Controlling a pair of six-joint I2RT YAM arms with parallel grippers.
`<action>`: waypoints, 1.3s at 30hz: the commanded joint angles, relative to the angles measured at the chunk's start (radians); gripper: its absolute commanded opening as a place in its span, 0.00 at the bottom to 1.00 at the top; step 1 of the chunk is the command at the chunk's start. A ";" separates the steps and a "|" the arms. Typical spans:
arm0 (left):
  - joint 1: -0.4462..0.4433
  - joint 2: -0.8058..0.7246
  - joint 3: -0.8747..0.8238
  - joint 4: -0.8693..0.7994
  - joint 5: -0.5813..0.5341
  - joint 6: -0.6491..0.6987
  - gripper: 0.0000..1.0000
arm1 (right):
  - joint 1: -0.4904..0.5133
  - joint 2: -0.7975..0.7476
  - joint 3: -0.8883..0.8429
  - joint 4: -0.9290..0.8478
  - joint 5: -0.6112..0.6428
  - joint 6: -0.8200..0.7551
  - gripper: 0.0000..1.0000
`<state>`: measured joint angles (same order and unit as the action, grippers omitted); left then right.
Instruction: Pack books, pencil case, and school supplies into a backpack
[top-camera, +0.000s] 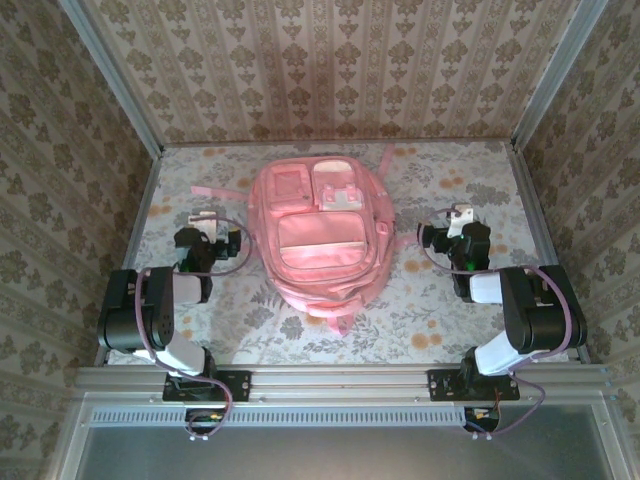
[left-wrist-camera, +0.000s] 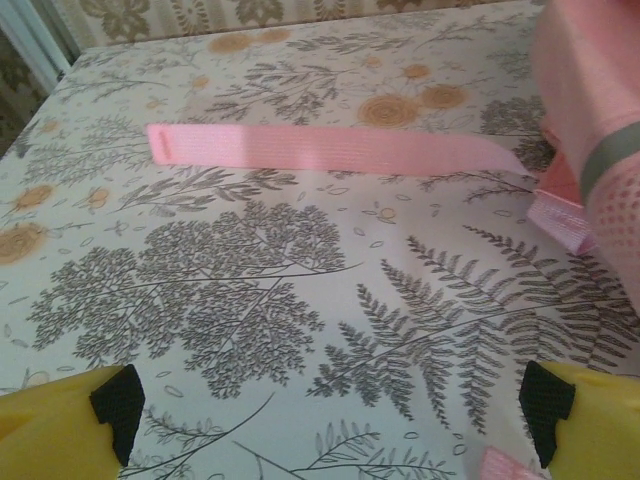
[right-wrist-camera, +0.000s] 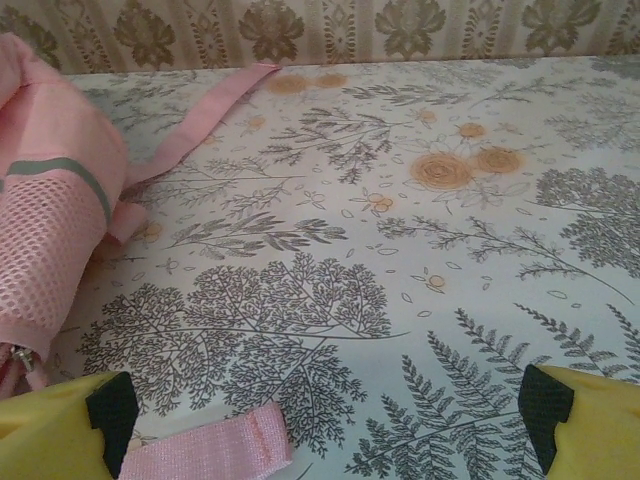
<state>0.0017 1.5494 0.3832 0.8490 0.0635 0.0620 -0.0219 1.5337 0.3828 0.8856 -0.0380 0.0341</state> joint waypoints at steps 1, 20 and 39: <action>0.007 -0.015 0.025 -0.004 -0.013 -0.022 1.00 | 0.011 -0.008 0.002 0.010 0.107 0.037 1.00; 0.002 -0.015 0.025 -0.005 -0.021 -0.018 1.00 | 0.026 -0.004 0.023 -0.025 0.049 -0.005 1.00; -0.004 -0.015 0.026 -0.008 -0.032 -0.013 1.00 | 0.025 -0.005 0.023 -0.027 0.049 -0.007 1.00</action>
<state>0.0013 1.5494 0.3885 0.8474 0.0376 0.0563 0.0044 1.5337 0.3893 0.8631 0.0219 0.0299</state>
